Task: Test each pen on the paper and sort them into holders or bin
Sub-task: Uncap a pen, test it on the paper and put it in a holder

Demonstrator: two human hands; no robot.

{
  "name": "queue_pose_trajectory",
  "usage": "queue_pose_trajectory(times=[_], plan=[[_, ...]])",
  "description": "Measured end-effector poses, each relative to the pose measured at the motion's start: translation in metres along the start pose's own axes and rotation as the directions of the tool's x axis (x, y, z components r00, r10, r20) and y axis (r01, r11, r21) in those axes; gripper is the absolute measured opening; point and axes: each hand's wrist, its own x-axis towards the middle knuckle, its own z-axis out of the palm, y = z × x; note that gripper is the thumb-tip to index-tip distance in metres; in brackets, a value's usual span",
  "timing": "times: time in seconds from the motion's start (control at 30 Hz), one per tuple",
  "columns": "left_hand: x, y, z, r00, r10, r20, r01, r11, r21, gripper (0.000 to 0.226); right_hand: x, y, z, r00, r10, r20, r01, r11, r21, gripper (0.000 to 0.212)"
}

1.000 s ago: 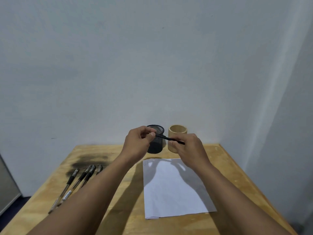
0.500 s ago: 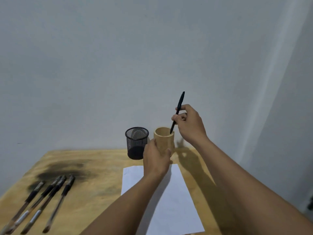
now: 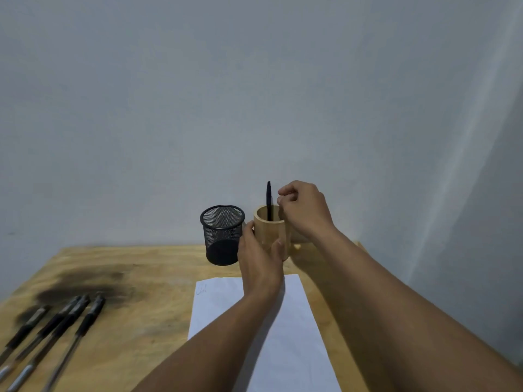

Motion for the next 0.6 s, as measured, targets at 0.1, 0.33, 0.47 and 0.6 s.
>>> queue_pose_trajectory(times=[0.1,0.33,0.47,0.6], plan=[[-0.002,0.001,-0.001,1.000,-0.009,0.002,0.009,1.000,-0.023,0.057,-0.002,0.001,-0.003,0.999,-0.033,-0.007,0.033,0.999,-0.027,0.023],[-0.006,0.015,-0.025,0.998,-0.047,0.029,0.046,0.998,0.035,0.066,-0.019,-0.016,-0.015,0.986,-0.166,0.034,0.169,0.978,-0.118,0.021],[-0.028,0.026,-0.067,0.999,0.017,0.042,-0.024,0.985,0.170,0.030,-0.039,-0.039,-0.018,0.965,-0.240,0.108,0.255,0.955,-0.152,0.020],[-0.055,0.020,-0.122,0.998,0.061,0.022,-0.065,0.947,0.314,0.033,-0.057,-0.062,-0.002,0.935,-0.269,0.232,0.307,0.940,-0.151,0.020]])
